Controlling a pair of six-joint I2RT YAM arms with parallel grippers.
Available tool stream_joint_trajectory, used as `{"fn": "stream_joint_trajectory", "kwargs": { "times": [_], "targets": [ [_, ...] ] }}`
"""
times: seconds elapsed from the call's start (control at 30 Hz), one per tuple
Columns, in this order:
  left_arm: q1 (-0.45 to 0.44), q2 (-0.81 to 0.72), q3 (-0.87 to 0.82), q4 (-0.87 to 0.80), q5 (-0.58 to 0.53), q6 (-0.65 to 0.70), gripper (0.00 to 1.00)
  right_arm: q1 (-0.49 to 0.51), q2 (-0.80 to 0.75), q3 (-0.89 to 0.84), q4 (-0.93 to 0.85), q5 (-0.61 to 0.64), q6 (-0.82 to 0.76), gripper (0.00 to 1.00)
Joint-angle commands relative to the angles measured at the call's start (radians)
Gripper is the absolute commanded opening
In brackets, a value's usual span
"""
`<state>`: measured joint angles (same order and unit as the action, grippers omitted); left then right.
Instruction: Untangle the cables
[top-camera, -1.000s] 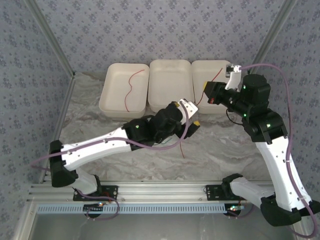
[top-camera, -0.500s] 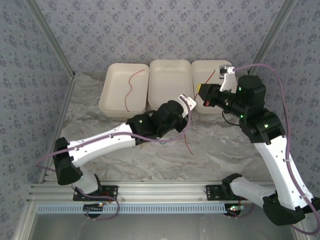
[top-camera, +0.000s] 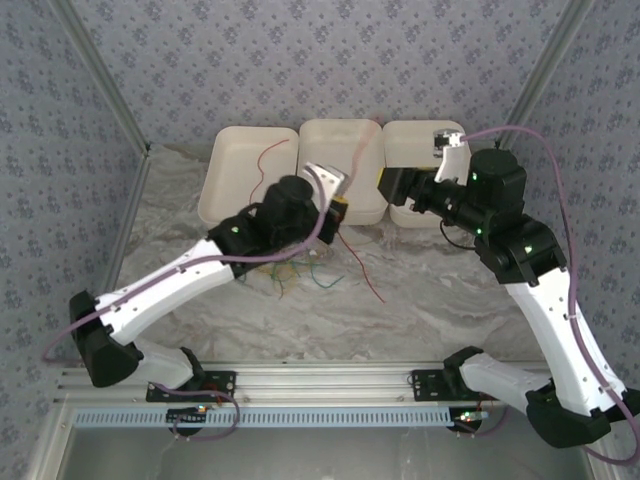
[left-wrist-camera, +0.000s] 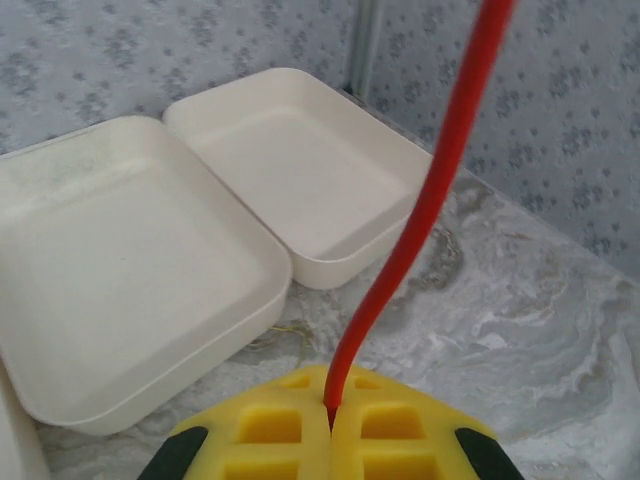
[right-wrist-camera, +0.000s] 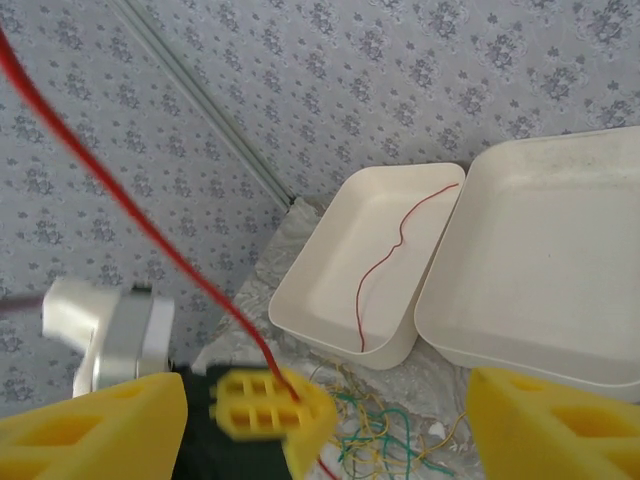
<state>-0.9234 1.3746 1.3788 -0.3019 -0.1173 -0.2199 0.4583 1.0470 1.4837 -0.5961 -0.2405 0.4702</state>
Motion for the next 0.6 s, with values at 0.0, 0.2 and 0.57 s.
{"fn": "stream_joint_trajectory", "kwargs": {
  "times": [0.0, 0.2, 0.57],
  "targets": [
    [0.143, -0.069, -0.018, 0.02, 0.172, -0.138, 0.0, 0.031, -0.038, 0.024, 0.005, 0.029, -0.015, 0.79],
    [0.456, -0.074, 0.012, -0.01, 0.358, -0.226, 0.0, 0.117, -0.137, -0.084, 0.006, 0.111, -0.005, 0.78],
    [0.788, 0.083, 0.155, -0.032, 0.295, -0.298, 0.0, 0.348, -0.28, -0.283, 0.007, 0.296, 0.038, 0.74]
  ]
}}
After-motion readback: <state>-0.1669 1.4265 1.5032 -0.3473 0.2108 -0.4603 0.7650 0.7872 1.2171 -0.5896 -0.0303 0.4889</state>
